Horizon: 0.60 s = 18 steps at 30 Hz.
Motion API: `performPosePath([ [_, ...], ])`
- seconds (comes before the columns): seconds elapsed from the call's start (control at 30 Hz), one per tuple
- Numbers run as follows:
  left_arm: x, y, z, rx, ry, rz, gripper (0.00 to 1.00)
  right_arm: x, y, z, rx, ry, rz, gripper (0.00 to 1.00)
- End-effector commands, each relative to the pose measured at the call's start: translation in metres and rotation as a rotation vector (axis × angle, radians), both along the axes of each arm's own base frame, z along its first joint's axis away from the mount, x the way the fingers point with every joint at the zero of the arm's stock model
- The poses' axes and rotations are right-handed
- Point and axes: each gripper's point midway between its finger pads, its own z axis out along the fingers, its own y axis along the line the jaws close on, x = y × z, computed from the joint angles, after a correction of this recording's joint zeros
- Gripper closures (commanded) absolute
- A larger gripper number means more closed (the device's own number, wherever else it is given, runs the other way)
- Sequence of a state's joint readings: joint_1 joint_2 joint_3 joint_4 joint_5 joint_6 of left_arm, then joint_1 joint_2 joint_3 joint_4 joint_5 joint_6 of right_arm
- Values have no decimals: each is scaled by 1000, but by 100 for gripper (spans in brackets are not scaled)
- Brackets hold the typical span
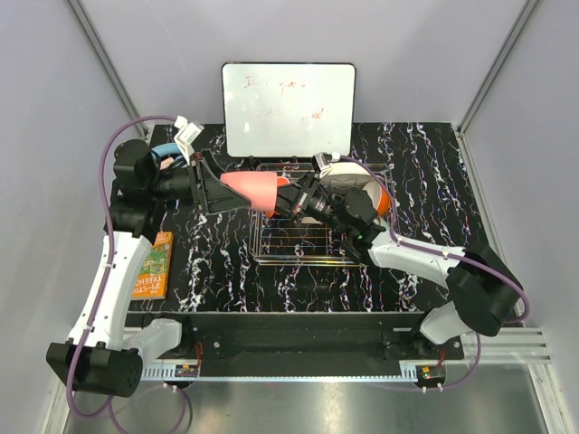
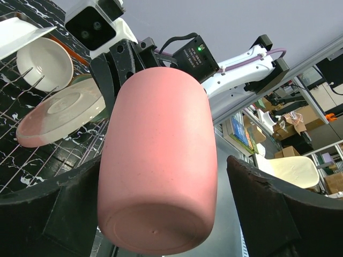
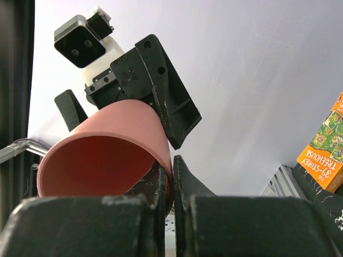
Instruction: Load the mixed dishes into the dish rack
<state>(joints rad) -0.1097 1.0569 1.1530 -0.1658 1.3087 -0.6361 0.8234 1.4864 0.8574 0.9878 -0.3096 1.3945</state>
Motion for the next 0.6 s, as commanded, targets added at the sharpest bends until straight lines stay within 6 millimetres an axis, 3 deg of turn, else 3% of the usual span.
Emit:
performPosePath([
  [0.0,-9,0,7,-6,-44,-19,16,-5,-7,28,77,-65,5,100],
  [0.03,-8,0,6,-6,-43,-16,29,-5,-7,29,79,-66,4,100],
  [0.1,-8,0,6,-6,-44,-13,44,-5,-6,29,75,-70,8,100],
  [0.13,-7,0,6,-6,-41,-8,61,-5,-5,28,73,-67,12,100],
  [0.17,-6,0,7,-5,-46,-4,68,-5,-5,27,69,-65,11,100],
  [0.23,-5,0,7,2,-52,7,80,-5,-5,23,61,-59,12,100],
  [0.33,-2,1,8,13,-61,21,86,-5,-4,15,26,-42,14,100],
  [0.37,-2,1,11,14,-70,25,98,-6,-4,13,1,-46,8,100],
  [0.43,1,1,5,33,-53,21,100,-8,-5,8,-88,-30,2,75],
  [0.47,2,2,12,47,-75,33,100,-7,-8,6,-137,-63,-26,68],
  [0.5,5,4,-4,97,-43,39,100,-8,-12,5,-170,-77,-45,64],
  [0.53,6,6,-5,124,-49,49,100,-10,-22,5,-239,-100,-84,48],
  [0.57,11,9,-3,156,-71,85,100,-11,-27,2,-284,-108,-107,41],
])
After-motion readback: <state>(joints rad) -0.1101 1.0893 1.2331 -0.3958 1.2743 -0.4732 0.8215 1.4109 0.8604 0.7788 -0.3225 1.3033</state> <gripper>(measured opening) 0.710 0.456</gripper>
